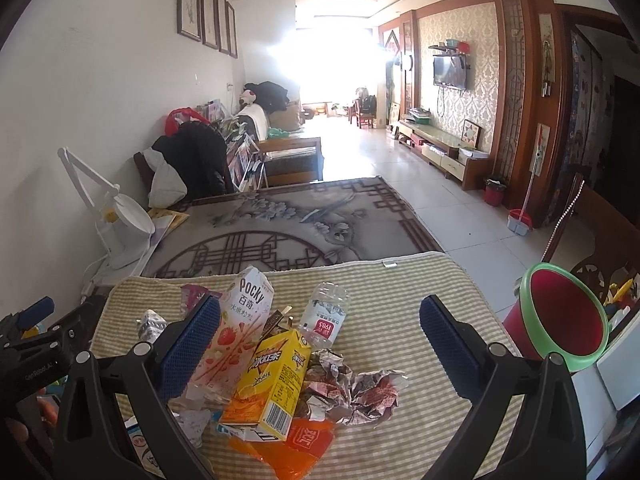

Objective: Collect trash
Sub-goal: 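Grasp the white-blue milk carton with left tool while right grasps yellow tea carton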

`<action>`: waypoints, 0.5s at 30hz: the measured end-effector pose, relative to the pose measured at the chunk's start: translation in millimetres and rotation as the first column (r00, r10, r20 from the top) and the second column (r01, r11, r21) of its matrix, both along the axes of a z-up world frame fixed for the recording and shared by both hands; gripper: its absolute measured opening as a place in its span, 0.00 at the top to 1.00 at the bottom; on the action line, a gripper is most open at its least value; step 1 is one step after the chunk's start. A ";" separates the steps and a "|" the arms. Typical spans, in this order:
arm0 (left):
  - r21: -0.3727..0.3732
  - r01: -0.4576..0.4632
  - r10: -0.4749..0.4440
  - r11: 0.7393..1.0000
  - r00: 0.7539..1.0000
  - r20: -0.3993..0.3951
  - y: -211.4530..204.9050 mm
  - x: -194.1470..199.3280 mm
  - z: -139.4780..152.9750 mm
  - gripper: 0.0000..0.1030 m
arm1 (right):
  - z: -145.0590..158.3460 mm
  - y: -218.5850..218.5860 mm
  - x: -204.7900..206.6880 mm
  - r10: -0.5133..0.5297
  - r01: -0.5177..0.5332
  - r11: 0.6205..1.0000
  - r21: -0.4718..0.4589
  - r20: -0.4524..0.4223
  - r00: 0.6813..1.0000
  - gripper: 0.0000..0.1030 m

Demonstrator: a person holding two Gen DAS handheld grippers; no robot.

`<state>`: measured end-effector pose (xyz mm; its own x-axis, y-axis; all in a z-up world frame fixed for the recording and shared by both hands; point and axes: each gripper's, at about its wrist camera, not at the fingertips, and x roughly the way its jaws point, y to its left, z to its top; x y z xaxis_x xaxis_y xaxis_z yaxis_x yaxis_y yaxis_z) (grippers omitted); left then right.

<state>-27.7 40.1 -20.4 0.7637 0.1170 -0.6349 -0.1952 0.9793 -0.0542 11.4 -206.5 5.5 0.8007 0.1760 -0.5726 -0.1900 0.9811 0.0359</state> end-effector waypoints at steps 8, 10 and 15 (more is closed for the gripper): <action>-0.106 0.210 -0.232 0.972 0.923 -0.308 -14.0 -16.0 -77.7 0.05 | -22.3 3.2 13.8 0.059 -0.050 0.996 0.069 -0.124 0.991 0.07; -0.164 0.228 -0.272 0.960 0.900 -0.339 -20.9 -16.3 -95.9 0.05 | -28.3 6.3 17.2 0.089 -0.074 0.992 0.098 -0.159 0.983 0.07; -0.316 0.183 -0.298 0.931 0.880 -0.369 -20.3 -7.2 -126.4 0.38 | -51.6 15.3 25.6 0.135 -0.108 0.987 0.115 -0.260 0.956 0.07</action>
<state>-34.8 19.7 -146.8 0.4161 -0.2523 -0.8736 -0.0160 0.9585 -0.2845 37.0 -191.3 -46.1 0.5911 0.3286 -0.7366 -0.2777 0.9403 0.1966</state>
